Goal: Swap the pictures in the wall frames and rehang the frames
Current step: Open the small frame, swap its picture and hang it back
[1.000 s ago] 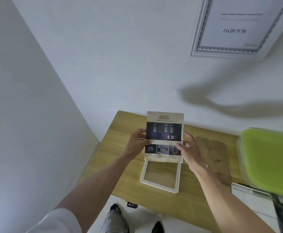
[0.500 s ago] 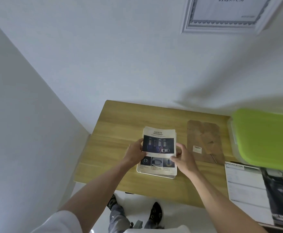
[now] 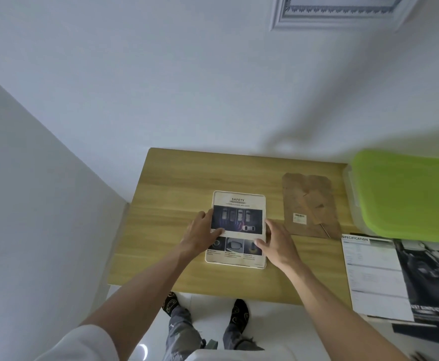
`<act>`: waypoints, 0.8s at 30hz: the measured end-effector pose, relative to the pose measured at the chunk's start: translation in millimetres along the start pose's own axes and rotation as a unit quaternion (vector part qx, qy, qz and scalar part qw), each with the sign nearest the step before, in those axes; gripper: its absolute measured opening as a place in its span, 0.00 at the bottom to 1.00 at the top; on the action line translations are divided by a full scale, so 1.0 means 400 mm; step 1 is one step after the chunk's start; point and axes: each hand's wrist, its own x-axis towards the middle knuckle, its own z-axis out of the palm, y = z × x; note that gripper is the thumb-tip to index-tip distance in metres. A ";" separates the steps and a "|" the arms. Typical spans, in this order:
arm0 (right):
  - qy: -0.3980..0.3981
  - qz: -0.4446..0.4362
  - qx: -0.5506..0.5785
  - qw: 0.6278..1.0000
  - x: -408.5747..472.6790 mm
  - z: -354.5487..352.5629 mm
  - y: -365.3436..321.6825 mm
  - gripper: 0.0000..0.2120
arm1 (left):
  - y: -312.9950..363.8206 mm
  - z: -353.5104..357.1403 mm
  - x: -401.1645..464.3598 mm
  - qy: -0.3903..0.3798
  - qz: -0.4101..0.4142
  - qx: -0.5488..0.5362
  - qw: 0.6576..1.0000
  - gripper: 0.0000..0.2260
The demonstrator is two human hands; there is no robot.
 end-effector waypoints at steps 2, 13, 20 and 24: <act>0.002 -0.006 -0.017 1.000 -0.001 0.005 -0.004 0.27 | -0.006 0.001 0.000 0.000 0.008 -0.019 1.000 0.26; -0.043 -0.001 -0.128 0.991 -0.003 0.016 -0.018 0.33 | -0.022 0.000 -0.003 -0.014 0.009 -0.021 1.000 0.25; -0.045 0.001 -0.123 0.991 0.002 0.014 -0.020 0.34 | -0.025 0.001 0.003 -0.020 0.011 -0.016 1.000 0.26; -0.041 0.002 -0.115 0.992 -0.001 0.013 -0.022 0.34 | -0.018 -0.005 0.004 -0.025 0.005 -0.013 1.000 0.26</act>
